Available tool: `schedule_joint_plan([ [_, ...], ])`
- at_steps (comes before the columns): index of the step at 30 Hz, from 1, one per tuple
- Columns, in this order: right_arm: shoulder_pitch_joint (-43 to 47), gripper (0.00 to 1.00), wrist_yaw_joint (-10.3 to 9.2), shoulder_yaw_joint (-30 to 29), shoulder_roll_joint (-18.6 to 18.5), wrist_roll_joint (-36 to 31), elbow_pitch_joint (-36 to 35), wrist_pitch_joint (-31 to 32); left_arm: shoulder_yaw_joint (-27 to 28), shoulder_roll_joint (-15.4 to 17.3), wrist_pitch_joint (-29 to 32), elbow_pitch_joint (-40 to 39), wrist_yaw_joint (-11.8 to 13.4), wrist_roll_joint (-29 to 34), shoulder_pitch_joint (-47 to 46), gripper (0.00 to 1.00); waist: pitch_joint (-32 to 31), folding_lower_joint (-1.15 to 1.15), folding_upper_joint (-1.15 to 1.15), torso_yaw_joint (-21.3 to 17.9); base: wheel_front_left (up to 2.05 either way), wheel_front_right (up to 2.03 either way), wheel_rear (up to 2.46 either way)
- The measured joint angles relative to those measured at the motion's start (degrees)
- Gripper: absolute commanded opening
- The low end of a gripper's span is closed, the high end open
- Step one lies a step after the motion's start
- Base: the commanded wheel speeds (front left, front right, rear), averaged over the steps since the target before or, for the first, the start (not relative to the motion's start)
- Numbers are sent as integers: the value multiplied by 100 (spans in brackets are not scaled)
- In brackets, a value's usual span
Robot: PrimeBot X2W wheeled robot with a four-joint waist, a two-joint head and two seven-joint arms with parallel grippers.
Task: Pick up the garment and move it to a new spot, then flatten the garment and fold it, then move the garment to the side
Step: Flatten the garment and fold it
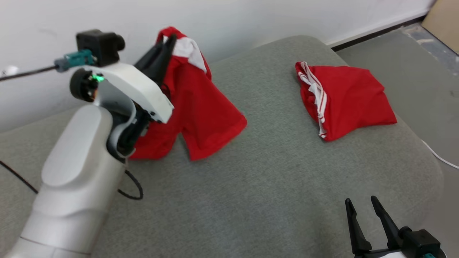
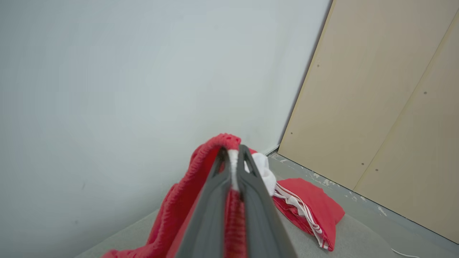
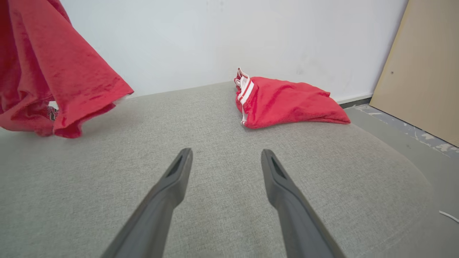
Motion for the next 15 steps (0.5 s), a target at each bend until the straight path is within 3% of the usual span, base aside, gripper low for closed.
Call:
schedule_joint_plan([
  [9, 43, 100, 0, -127, -3, 59, -3, 1, -289, -27, -393, 126, -8, -345, -274, 0, 21, 0, 0, -119, 0, 0, 0],
  [15, 46, 100, 1, -169, 1, 52, -29, 0, -914, -47, -714, -579, -9, -642, 503, 0, -13, 0, 0, 94, 0, 0, 0],
])
